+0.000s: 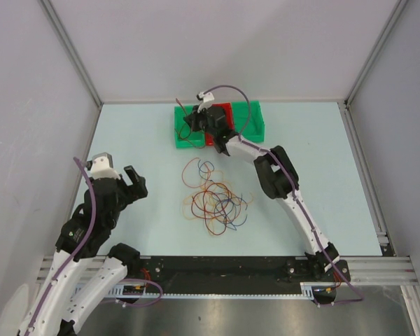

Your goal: Untangle the cables

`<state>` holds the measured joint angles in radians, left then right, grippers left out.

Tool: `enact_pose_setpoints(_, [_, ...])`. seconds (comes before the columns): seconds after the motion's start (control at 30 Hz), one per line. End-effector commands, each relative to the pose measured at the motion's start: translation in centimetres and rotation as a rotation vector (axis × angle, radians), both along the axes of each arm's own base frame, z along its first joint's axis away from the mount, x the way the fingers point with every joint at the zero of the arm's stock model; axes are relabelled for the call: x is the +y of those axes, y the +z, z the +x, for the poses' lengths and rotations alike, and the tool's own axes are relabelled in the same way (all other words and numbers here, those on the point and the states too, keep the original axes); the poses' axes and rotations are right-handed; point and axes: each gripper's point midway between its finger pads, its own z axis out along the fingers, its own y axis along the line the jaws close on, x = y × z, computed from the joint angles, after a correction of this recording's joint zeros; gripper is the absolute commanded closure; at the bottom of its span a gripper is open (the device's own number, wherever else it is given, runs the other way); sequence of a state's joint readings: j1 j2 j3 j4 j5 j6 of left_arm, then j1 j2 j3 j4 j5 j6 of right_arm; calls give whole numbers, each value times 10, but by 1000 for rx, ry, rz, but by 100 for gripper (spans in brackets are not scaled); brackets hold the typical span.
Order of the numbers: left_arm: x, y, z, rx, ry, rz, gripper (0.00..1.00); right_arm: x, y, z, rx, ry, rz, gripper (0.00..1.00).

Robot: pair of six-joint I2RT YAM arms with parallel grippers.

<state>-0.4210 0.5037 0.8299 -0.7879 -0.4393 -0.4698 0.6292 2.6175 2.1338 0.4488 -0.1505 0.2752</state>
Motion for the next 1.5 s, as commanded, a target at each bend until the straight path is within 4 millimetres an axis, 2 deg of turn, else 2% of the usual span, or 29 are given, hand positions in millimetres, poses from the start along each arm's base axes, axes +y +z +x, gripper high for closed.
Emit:
enact_pose_setpoints(0.0, [0,0,3,-10,2,-6,11,-8,52,-16,-32,-50,-59,100])
enact_pose_setpoints(0.03, [0,1,3,-12,3,-5,10,-8,57,-21,-21,-54,-71,100])
enact_pose_setpoints(0.13, [0,2,3,-17,2,-8,11,-10,49,-31,24,-60,-121,100])
enact_pose_setpoints(0.23, [0,2,2,-21,1,-8,11,-10,57,-37,30,-72,-155,100])
enact_pose_setpoints(0.3, [0,3,2,-24,0,-10,10,-10,47,-40,78,-75,-188,100])
enact_pose_setpoints(0.33, [1,3,2,-25,3,-10,11,-6,56,-40,76,-68,-179,100])
enact_pose_setpoints(0.37, [1,3,1,-29,4,-11,10,-6,55,-40,93,-67,-186,100])
enact_pose_setpoints(0.4, [1,3,1,-29,4,-11,11,-9,36,-43,155,-67,-231,92])
enact_pose_setpoints(0.43, [2,4,1,-30,6,-11,11,-9,36,-44,173,-66,-235,87])
enact_pose_setpoints(0.47, [2,4,1,-33,6,-12,11,-9,45,-42,173,-69,-226,83])
enact_pose_setpoints(0.53, [2,5,1,-36,6,-13,11,-13,45,-48,209,-71,-245,64])
enact_pose_setpoints(0.57, [2,5,1,-36,3,-14,11,-15,49,-49,214,-78,-247,50])
enact_pose_setpoints(0.67, [1,5,1,-38,1,-16,11,-31,64,-49,216,-144,-265,36])
enact_pose_setpoints(0.7, [1,5,0,-39,1,-17,10,-35,63,-52,229,-152,-282,35])
enact_pose_setpoints(0.73, [1,5,0,-38,1,-15,11,-39,77,-55,217,-160,-277,34])
enact_pose_setpoints(0.8, [1,6,0,-42,-1,-17,11,-49,73,-61,243,-187,-302,31])
enact_pose_setpoints(0.83, [1,6,0,-43,-1,-18,11,-54,83,-65,243,-194,-290,31])
enact_pose_setpoints(0.93, [2,6,-1,-46,-1,-19,10,-70,62,-79,293,-234,-352,29])
enact_pose_setpoints(0.97, [2,7,-1,-49,-1,-20,10,-78,71,-84,284,-266,-363,26])
enact_pose_setpoints(1.0, [1,7,-1,-47,-2,-20,10,-83,67,-87,290,-283,-380,25])
enact_pose_setpoints(1.03, [1,7,-1,-50,-3,-22,10,-91,55,-93,310,-298,-415,23])
enact_pose_setpoints(1.1, [1,7,-1,-48,-5,-20,10,-105,56,-101,312,-342,-442,21])
enact_pose_setpoints(1.13, [0,8,-1,-52,-8,-23,10,-112,42,-108,336,-352,-470,21])
enact_pose_setpoints(1.17, [0,7,-1,-50,-10,-21,10,-117,49,-111,329,-368,-456,21])
enact_pose_setpoints(1.2, [0,8,-1,-51,-10,-23,10,-119,45,-113,330,-368,-457,22])
enact_pose_setpoints(1.23, [0,7,0,-50,-11,-23,10,-123,32,-118,347,-367,-474,22])
enact_pose_setpoints(1.4, [0,7,-1,-48,-12,-21,10,-127,12,-108,377,-379,-459,30])
enact_pose_setpoints(1.47, [0,7,-1,-50,-11,-20,10,-127,12,-99,370,-386,-442,37])
